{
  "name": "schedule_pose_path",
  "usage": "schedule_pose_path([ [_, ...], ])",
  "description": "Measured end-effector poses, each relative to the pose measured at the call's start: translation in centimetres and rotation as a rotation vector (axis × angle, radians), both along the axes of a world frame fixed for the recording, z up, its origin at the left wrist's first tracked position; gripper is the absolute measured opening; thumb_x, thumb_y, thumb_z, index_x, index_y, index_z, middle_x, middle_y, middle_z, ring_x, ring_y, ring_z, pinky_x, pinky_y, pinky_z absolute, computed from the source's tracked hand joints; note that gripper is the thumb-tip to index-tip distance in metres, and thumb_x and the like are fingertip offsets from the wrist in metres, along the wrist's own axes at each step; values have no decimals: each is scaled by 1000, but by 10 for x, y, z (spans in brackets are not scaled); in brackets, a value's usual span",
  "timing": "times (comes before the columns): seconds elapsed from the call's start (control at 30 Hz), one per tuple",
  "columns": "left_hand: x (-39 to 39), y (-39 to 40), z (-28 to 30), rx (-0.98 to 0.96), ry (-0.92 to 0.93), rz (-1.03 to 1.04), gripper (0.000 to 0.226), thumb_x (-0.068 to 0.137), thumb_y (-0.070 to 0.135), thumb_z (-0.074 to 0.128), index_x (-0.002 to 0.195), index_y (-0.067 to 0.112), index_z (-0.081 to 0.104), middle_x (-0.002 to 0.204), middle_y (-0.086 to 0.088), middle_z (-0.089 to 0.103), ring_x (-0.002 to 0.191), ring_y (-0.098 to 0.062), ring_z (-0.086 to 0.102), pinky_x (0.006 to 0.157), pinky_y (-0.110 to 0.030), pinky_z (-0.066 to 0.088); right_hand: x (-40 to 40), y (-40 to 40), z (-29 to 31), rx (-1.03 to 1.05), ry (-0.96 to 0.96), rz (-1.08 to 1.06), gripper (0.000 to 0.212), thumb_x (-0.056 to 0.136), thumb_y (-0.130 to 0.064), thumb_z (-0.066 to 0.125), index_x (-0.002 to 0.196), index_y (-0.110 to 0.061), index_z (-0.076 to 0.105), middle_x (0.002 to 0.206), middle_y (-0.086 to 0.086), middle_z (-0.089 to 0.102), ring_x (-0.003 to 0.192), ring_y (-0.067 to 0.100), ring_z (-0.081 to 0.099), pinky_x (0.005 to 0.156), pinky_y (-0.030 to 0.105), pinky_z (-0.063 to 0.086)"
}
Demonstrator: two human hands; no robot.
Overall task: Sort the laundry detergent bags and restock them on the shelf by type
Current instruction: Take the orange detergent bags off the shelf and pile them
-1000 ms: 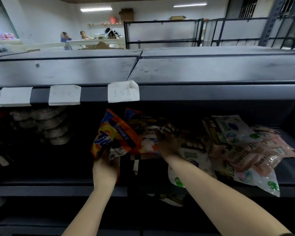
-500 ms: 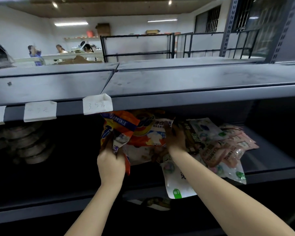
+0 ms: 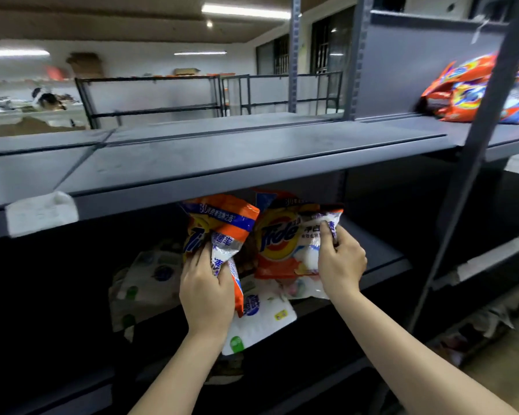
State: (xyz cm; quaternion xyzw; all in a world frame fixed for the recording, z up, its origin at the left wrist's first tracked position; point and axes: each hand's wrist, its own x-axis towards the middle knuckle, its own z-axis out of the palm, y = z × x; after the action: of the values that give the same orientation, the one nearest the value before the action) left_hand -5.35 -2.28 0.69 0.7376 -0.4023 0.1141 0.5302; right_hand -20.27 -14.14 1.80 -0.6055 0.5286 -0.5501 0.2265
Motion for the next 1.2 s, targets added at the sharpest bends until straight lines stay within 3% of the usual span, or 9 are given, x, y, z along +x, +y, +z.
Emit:
schedule_pose_path([
  [0.17, -57, -25, 14, -8, 51, -96, 49, 79, 23, 42, 122, 6, 61, 114, -10, 66, 105, -28, 60, 89, -45, 49, -71, -13, 7, -122, 46, -93, 50, 96, -37, 49, 55, -18, 27, 46, -3, 35, 46, 16, 37, 51, 28, 29],
  [0.23, -85, -33, 15, -15, 65, -110, 50, 78, 26, 42, 120, 7, 62, 111, -10, 67, 101, -29, 62, 86, -44, 50, -100, -21, 11, -164, 54, -126, 50, 95, -38, 50, 55, -18, 28, 46, -2, 36, 45, 17, 38, 51, 32, 31],
  [0.43, -190, -68, 25, -40, 57, -11, 24, 83, 11, 64, 106, 6, 68, 98, -13, 69, 93, -35, 62, 72, -38, 45, -206, -50, 19, -279, 51, -174, 51, 91, -52, 42, 66, -9, 54, 58, 0, 61, 53, 19, 56, 54, 35, 45],
  [0.53, -253, -87, 38, -70, 68, -40, 21, 82, 11, 65, 103, 7, 69, 94, -12, 68, 91, -34, 62, 69, -35, 41, -264, -67, 30, -383, 49, -201, 56, 88, -59, 37, 71, -11, 61, 65, -4, 64, 57, 12, 58, 52, 28, 43],
  [0.67, -324, -115, 52, -169, 51, -80, 20, 86, 20, 59, 98, 9, 69, 91, -8, 69, 89, -32, 62, 71, -36, 44, -336, -89, 39, -429, 3, -188, 53, 88, -59, 38, 73, -15, 63, 66, -4, 66, 58, 11, 60, 54, 30, 47],
  [0.9, -421, -163, 90, -304, 94, -169, 29, 83, 31, 54, 102, 15, 69, 87, 0, 68, 86, -23, 61, 68, -29, 39, -439, -121, 60, -408, -34, -276, 42, 89, -50, 44, 80, -17, 68, 69, -5, 67, 61, 6, 58, 53, 10, 36],
  [1.0, -452, -185, 111, -358, 87, -232, 38, 81, 37, 48, 101, 14, 69, 86, -1, 68, 84, -20, 61, 67, -28, 41, -469, -137, 72, -414, -55, -328, 37, 89, -48, 45, 73, -20, 63, 64, -6, 64, 56, 5, 55, 51, 12, 32],
  [1.1, -478, -212, 130, -407, 46, -289, 40, 80, 39, 46, 101, 14, 69, 87, 0, 69, 84, -17, 61, 65, -16, 33, -495, -157, 82, -432, -74, -376, 32, 92, -45, 49, 71, -22, 60, 63, -6, 61, 56, 5, 53, 51, 15, 33],
  [1.2, -497, -243, 146, -441, 12, -319, 36, 81, 36, 48, 97, 13, 70, 82, -1, 68, 78, -20, 60, 58, -16, 28, -519, -186, 88, -453, -94, -419, 32, 95, -39, 53, 71, -18, 61, 65, -1, 64, 58, 18, 56, 51, 27, 39],
])
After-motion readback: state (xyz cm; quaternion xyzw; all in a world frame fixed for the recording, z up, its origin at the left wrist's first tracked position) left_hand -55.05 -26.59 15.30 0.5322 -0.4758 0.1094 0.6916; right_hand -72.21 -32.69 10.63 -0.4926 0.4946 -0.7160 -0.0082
